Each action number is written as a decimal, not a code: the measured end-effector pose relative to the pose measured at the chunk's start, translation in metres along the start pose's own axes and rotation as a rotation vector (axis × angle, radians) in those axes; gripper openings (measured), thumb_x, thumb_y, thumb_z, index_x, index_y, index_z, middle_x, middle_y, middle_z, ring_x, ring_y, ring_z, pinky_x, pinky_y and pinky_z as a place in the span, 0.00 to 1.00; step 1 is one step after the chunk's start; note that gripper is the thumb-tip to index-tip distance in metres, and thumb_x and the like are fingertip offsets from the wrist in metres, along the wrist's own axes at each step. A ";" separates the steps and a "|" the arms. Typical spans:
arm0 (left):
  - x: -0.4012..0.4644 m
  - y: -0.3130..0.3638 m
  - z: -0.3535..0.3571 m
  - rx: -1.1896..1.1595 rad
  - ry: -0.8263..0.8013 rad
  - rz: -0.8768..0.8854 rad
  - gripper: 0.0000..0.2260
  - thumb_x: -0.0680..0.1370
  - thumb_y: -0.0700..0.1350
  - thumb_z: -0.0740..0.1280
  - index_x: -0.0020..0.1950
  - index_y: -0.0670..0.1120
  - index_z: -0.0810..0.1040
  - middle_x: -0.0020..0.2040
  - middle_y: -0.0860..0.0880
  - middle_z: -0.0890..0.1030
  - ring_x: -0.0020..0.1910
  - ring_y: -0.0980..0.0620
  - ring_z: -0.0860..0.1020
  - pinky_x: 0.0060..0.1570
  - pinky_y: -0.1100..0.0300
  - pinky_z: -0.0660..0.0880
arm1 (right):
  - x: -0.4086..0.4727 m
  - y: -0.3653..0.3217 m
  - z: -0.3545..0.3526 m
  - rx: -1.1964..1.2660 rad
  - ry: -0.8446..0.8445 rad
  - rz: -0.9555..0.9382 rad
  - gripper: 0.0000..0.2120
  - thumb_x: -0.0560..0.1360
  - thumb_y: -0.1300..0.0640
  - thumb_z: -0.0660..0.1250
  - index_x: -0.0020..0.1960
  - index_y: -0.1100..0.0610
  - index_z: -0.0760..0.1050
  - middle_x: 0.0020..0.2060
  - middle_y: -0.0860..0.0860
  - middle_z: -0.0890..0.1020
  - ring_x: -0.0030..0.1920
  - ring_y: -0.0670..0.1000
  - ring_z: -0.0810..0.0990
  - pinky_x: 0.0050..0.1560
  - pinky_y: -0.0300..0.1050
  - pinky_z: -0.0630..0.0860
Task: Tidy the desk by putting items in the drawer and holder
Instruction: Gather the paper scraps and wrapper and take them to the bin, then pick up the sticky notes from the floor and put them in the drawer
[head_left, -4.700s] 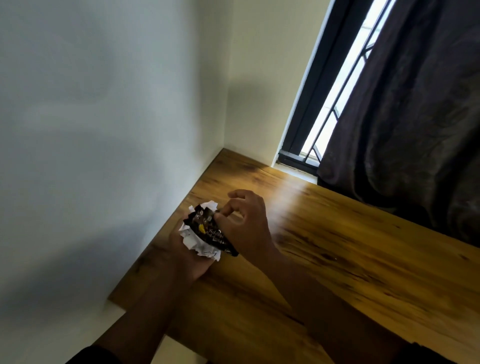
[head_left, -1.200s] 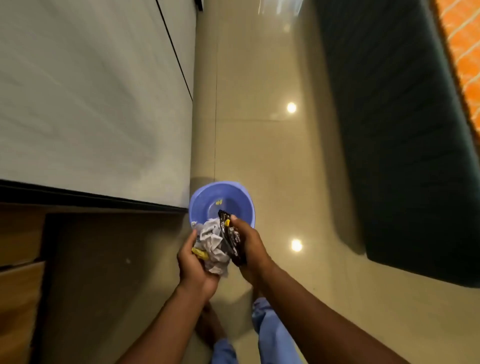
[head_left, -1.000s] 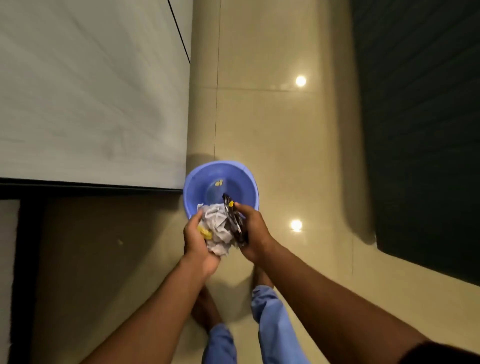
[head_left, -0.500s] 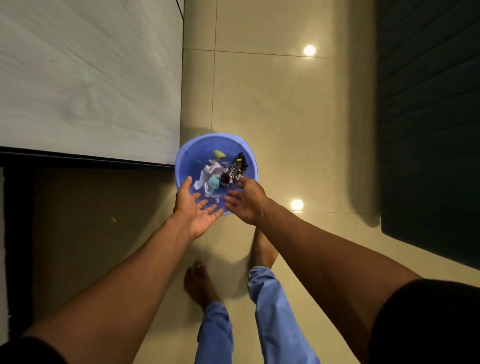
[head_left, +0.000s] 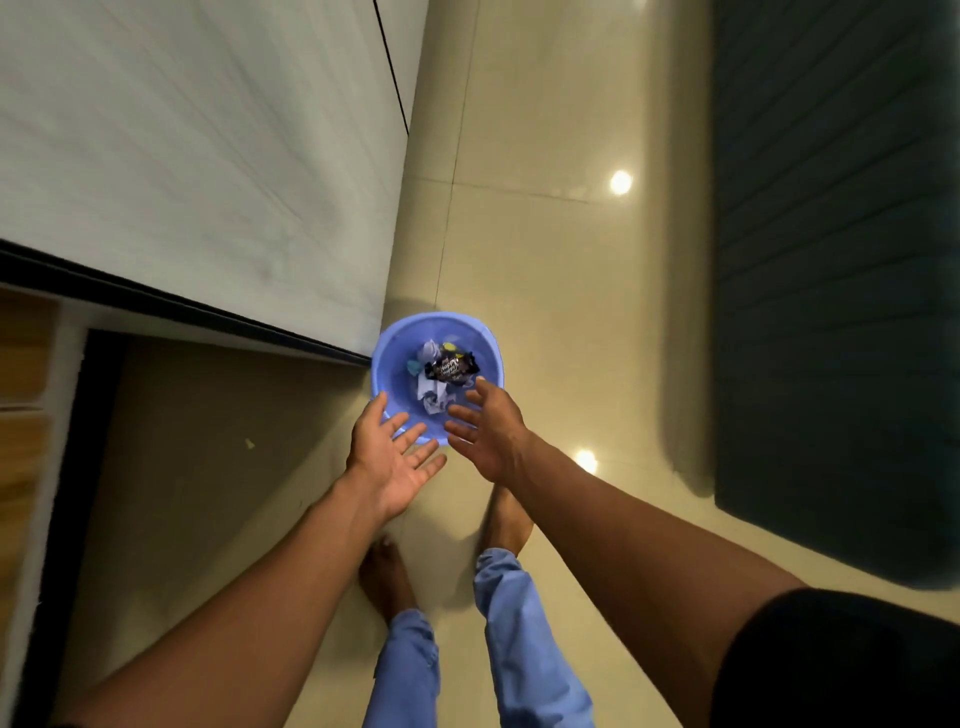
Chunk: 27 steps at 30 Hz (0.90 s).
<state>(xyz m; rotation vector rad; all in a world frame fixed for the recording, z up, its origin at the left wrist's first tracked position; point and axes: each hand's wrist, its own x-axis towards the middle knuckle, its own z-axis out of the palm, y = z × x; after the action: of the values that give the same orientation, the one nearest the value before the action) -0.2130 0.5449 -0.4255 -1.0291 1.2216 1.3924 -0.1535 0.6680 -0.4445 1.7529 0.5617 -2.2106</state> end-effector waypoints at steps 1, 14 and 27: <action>-0.019 0.002 0.001 0.006 -0.015 0.017 0.30 0.81 0.62 0.60 0.78 0.46 0.67 0.74 0.41 0.72 0.71 0.36 0.72 0.71 0.39 0.68 | -0.019 -0.003 0.003 -0.020 -0.009 -0.009 0.24 0.85 0.43 0.57 0.74 0.56 0.69 0.68 0.56 0.77 0.61 0.57 0.78 0.66 0.53 0.72; -0.270 0.000 -0.039 0.092 -0.098 0.245 0.24 0.81 0.63 0.59 0.68 0.49 0.77 0.65 0.45 0.82 0.63 0.40 0.78 0.64 0.44 0.72 | -0.260 -0.002 0.075 -0.480 -0.247 -0.237 0.16 0.84 0.44 0.59 0.55 0.55 0.78 0.52 0.52 0.84 0.48 0.53 0.83 0.52 0.47 0.78; -0.465 -0.098 -0.209 -0.019 -0.060 0.605 0.20 0.82 0.59 0.61 0.69 0.50 0.78 0.63 0.48 0.84 0.62 0.43 0.80 0.67 0.43 0.72 | -0.443 0.156 0.132 -1.049 -0.569 -0.511 0.12 0.83 0.48 0.63 0.52 0.54 0.81 0.45 0.54 0.84 0.40 0.51 0.80 0.43 0.43 0.75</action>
<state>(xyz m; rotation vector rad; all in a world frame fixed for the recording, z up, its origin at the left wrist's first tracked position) -0.0420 0.2769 -0.0153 -0.6406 1.5500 1.8776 -0.0960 0.4551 -0.0097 0.4550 1.7110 -1.8959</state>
